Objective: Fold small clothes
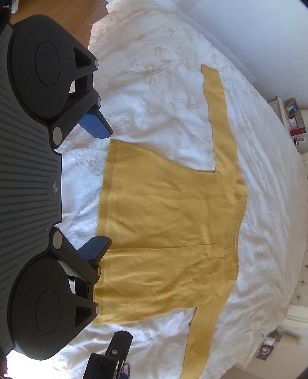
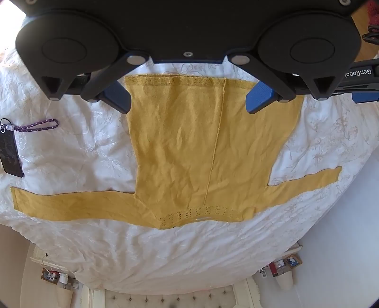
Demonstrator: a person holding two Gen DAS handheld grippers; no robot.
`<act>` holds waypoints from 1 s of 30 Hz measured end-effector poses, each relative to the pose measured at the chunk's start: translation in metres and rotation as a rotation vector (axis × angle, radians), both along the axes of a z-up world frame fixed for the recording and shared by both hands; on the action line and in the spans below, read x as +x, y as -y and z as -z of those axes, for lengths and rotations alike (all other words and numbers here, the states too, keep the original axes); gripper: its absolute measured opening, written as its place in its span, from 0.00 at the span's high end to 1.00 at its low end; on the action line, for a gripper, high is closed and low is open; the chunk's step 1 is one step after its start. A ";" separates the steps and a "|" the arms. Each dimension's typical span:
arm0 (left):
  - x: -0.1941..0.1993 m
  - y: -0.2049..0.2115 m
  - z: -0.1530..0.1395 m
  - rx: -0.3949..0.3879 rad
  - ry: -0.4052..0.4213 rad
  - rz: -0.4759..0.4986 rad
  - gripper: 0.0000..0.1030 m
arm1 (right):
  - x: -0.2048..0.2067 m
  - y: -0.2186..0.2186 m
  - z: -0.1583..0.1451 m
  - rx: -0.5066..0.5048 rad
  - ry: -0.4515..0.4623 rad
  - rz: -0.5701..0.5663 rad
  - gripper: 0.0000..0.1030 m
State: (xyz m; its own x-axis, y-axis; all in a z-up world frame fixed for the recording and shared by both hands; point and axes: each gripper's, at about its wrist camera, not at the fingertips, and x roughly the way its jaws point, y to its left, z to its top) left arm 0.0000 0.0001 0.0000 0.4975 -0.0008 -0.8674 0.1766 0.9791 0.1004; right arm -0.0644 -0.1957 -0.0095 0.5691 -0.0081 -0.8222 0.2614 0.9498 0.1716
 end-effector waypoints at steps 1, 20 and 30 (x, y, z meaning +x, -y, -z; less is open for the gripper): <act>0.000 -0.001 0.000 -0.008 0.009 0.002 0.12 | 0.000 0.000 0.001 0.000 -0.001 0.000 0.01; 0.000 -0.001 0.002 -0.003 0.000 0.002 0.12 | 0.010 -0.005 0.003 0.000 -0.023 -0.004 0.01; 0.012 -0.007 0.013 -0.004 -0.075 0.004 0.12 | 0.020 -0.009 0.006 -0.002 -0.041 -0.009 0.01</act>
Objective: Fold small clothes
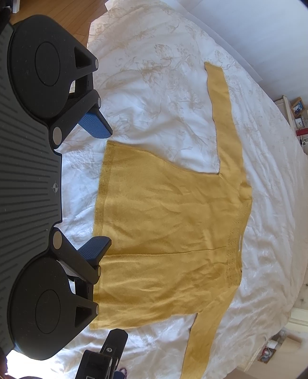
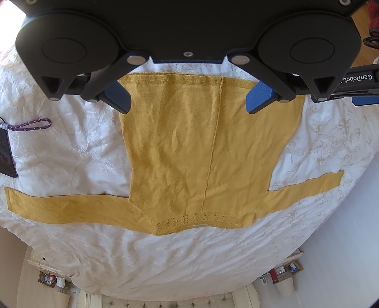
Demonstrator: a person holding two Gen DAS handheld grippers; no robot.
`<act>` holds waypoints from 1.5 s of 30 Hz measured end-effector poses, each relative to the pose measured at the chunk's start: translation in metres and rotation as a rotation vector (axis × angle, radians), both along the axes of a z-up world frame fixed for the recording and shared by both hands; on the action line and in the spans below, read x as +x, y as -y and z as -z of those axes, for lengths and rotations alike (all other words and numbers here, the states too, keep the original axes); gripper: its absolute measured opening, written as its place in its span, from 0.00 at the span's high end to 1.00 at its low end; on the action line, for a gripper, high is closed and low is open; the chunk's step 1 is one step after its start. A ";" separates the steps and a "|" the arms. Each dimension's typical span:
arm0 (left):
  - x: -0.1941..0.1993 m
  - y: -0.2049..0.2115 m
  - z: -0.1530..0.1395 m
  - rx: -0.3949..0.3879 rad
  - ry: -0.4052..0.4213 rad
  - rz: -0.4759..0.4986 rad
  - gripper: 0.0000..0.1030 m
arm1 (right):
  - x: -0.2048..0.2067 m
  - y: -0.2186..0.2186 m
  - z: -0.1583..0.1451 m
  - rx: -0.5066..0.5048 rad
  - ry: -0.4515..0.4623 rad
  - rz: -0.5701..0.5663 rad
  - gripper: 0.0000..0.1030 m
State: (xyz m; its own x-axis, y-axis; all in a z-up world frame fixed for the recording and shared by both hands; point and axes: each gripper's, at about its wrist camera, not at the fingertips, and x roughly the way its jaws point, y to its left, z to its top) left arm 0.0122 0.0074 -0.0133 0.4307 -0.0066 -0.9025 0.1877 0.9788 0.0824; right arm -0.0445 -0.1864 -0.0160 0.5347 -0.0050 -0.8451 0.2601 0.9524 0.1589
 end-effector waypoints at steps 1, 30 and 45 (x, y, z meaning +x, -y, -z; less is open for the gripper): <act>0.001 0.000 -0.001 -0.002 -0.011 0.002 0.12 | 0.001 0.000 0.001 0.002 -0.002 0.002 0.01; 0.094 0.005 0.000 -0.042 0.060 0.031 0.13 | 0.083 -0.005 0.016 -0.038 -0.017 -0.026 0.01; 0.176 0.021 -0.005 -0.075 0.113 0.150 0.18 | 0.151 0.001 -0.004 -0.240 0.056 0.081 0.01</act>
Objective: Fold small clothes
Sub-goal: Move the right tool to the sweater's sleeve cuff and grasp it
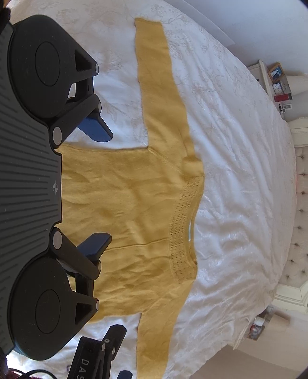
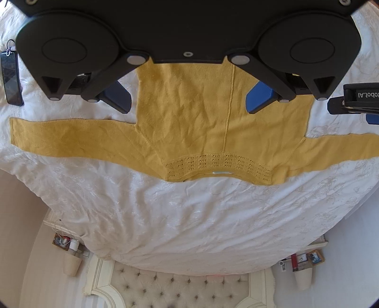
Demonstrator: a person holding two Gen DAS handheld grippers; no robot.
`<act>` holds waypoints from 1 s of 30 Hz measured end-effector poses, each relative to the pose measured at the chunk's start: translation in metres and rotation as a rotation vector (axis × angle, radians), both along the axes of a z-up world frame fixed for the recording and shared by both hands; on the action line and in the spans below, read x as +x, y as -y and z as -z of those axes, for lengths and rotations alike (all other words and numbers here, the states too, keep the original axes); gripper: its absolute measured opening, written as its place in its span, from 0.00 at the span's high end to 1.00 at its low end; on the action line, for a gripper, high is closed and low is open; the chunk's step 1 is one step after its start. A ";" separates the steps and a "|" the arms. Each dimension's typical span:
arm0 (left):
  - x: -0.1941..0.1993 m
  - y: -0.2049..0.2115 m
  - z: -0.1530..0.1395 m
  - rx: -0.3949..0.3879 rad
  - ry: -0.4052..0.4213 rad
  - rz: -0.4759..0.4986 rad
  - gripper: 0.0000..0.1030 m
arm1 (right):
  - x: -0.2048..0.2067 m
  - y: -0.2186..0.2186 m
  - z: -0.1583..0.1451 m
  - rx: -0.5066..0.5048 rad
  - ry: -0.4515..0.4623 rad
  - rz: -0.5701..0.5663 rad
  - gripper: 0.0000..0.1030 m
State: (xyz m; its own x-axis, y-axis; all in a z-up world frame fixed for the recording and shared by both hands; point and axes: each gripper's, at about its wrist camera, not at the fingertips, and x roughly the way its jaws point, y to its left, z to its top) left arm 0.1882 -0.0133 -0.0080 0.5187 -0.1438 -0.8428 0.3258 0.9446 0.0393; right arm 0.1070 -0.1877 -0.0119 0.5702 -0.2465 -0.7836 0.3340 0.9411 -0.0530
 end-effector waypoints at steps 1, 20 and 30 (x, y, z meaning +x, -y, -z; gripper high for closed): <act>0.006 -0.001 -0.001 -0.014 0.008 0.001 0.18 | 0.004 0.001 -0.001 -0.012 -0.007 0.018 0.01; 0.038 0.006 0.001 -0.082 0.024 -0.141 0.18 | 0.053 0.048 0.008 -0.113 -0.067 0.089 0.05; 0.023 0.046 0.006 -0.071 -0.071 -0.209 0.23 | 0.052 0.116 0.018 0.051 -0.013 0.012 0.05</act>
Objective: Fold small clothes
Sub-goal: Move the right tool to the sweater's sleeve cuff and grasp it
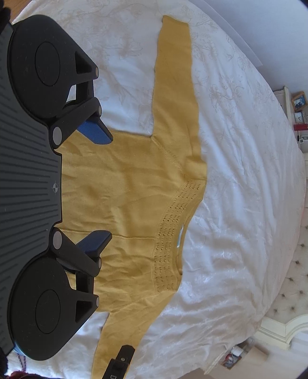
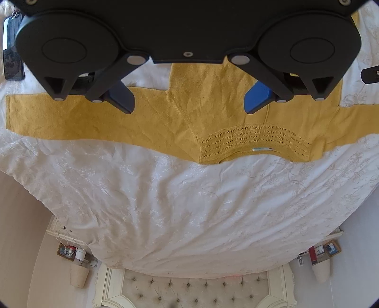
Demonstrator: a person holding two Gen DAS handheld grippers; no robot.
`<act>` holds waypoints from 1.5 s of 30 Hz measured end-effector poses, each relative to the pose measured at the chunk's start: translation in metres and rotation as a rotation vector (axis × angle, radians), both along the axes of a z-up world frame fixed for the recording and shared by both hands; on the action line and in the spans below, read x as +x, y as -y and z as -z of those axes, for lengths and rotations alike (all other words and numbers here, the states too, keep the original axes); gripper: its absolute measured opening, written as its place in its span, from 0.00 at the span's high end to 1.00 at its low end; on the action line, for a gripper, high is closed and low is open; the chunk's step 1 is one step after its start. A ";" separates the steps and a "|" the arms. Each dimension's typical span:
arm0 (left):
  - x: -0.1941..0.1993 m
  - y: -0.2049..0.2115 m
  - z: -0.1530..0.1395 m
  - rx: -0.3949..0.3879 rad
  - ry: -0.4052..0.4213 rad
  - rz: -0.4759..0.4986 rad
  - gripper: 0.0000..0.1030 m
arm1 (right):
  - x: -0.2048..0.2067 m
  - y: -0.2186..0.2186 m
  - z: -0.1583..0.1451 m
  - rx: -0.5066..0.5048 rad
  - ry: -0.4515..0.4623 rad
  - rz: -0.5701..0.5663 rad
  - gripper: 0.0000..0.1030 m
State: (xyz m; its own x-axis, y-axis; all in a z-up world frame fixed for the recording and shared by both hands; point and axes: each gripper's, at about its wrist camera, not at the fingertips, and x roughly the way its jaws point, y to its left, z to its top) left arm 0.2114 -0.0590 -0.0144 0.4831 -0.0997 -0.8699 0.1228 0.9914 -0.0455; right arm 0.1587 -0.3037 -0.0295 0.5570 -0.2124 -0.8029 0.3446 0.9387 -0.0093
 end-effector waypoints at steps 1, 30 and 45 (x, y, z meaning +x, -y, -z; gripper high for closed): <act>-0.001 0.005 -0.001 0.002 0.002 -0.006 0.23 | -0.001 0.006 0.001 0.002 0.000 -0.007 0.05; -0.033 0.095 0.005 0.121 -0.025 -0.083 0.24 | -0.089 0.336 0.054 -0.047 -0.122 0.283 0.29; -0.039 0.090 0.002 0.154 -0.017 -0.114 0.23 | -0.100 0.379 0.097 0.200 -0.078 0.308 0.53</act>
